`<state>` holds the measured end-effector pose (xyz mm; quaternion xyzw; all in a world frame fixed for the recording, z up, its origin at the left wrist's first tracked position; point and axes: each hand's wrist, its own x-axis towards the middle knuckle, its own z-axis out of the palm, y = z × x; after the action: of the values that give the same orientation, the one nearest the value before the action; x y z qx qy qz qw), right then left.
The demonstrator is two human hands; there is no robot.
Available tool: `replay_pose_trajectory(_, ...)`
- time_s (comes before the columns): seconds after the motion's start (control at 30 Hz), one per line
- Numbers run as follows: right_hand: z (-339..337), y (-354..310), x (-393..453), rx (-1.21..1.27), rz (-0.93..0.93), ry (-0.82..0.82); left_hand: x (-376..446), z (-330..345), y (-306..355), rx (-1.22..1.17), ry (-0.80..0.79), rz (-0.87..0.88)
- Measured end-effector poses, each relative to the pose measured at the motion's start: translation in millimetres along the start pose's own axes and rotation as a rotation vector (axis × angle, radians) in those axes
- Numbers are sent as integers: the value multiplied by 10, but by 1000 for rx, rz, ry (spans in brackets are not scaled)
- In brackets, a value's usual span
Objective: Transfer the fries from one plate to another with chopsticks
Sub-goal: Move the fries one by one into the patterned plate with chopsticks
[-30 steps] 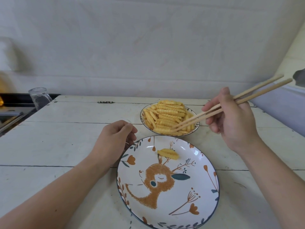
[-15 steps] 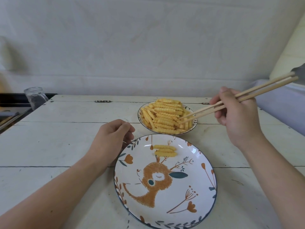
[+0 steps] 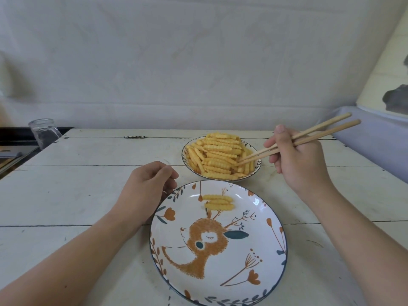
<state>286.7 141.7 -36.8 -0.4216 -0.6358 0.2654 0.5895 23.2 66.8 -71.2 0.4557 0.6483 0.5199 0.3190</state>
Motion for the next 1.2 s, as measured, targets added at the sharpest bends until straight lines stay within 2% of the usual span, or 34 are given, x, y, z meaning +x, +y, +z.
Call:
replay_pose_trajectory(0.17,-75,-229,32,261,73,68,3,2,3,-1,1,7)
replay_pose_trajectory(0.27,-83,-376,-25,347,127,-149,5,2,-3,-4,-2,9)
replay_pose_trajectory(0.33,-41,-402,-90,276,116,-305,6,3,-2,-5,-2,6)
replay_pose_trajectory(0.47,31,-416,-166,169,61,-401,7,7,3,4,2,11)
replay_pose_trajectory(0.7,-7,-394,-133,117,-2,-338,1,3,2,5,1,12)
replay_pose_trajectory(0.93,-3,-271,-49,148,-42,-52,-6,7,8,4,2,7)
replay_pose_trajectory(1.2,123,-66,-109,12,-66,-132,-14,6,14,5,6,10)
